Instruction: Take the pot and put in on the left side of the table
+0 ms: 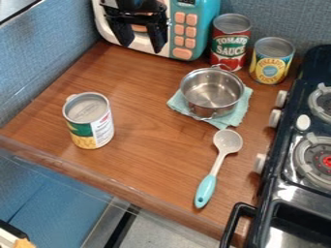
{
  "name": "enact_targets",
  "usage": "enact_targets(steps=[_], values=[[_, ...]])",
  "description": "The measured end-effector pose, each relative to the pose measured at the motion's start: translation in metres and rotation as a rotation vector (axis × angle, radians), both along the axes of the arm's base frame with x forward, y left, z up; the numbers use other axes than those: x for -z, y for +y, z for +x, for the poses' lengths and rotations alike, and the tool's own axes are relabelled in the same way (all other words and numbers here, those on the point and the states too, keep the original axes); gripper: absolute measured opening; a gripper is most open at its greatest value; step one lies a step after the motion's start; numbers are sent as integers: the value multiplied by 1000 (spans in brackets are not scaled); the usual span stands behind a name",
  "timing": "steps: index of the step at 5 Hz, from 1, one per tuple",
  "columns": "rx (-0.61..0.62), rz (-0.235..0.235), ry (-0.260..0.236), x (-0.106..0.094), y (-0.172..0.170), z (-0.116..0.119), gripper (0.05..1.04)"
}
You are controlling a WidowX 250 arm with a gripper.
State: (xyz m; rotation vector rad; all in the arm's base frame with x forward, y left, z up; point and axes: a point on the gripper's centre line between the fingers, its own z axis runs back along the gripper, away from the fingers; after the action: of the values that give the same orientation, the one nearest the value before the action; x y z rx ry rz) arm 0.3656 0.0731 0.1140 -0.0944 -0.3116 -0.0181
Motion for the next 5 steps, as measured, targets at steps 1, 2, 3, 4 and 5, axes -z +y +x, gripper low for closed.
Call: enact_targets(steps=[1, 2, 3, 4, 5], values=[[-7, -16, 45, 17, -2, -1, 1000], [34, -31, 97, 47, -24, 15, 1000], [68, -24, 143, 74, -47, 32, 1000], [63, -22, 161, 85, -59, 43, 1000], [70, -31, 218, 106, -65, 45, 924]])
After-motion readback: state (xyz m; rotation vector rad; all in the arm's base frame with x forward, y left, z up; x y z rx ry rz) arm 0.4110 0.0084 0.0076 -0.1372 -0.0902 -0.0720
